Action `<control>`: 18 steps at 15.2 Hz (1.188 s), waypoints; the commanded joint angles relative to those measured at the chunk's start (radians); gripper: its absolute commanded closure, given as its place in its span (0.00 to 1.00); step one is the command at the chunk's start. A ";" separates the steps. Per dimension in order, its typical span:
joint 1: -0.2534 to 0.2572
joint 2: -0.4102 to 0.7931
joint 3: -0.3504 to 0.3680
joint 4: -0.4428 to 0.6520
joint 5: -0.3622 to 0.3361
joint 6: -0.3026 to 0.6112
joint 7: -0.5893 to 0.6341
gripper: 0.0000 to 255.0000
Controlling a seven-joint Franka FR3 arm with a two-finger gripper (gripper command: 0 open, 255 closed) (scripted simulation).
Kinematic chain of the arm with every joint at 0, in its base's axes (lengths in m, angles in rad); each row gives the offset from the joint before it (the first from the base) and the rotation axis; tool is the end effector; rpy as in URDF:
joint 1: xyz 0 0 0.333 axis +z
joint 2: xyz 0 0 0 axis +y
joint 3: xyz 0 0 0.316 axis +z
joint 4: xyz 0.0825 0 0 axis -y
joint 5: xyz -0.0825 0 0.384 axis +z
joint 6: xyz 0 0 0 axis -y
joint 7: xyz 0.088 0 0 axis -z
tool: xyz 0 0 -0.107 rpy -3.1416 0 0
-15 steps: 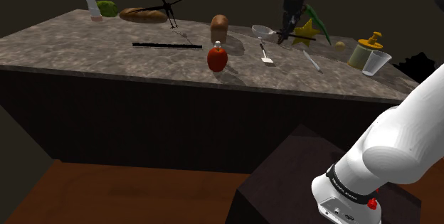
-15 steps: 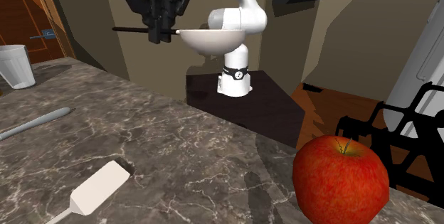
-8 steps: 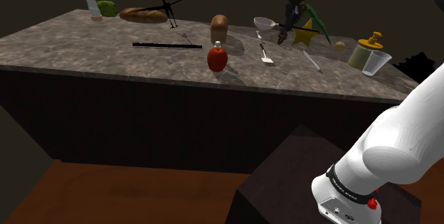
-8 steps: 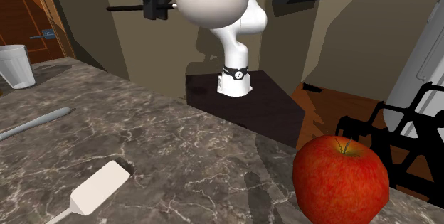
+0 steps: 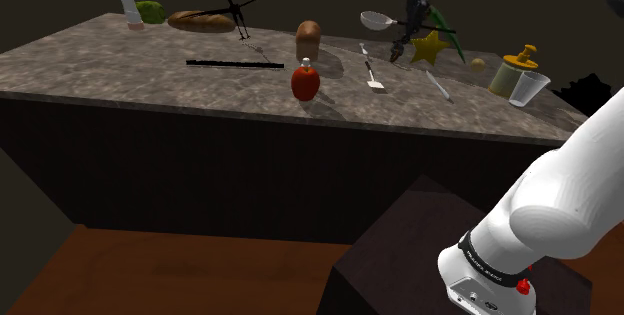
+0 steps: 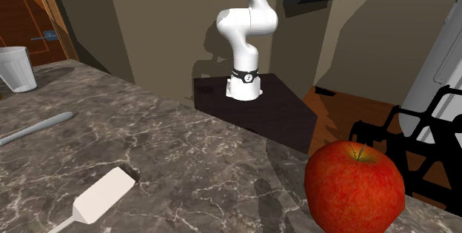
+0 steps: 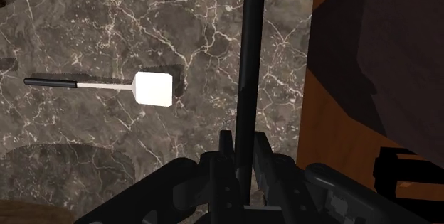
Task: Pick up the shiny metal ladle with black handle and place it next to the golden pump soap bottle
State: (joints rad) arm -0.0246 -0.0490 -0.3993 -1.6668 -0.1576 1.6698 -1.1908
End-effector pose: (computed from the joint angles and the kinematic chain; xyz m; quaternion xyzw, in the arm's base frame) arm 0.4920 -0.2444 0.6135 0.9227 0.3786 -0.0332 0.0651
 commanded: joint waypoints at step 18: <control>-0.176 -0.121 -0.236 -0.105 -0.053 0.063 -0.398 1.00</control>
State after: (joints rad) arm -0.1902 -0.1646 -0.6199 -1.7614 -0.2074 1.7219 -1.5635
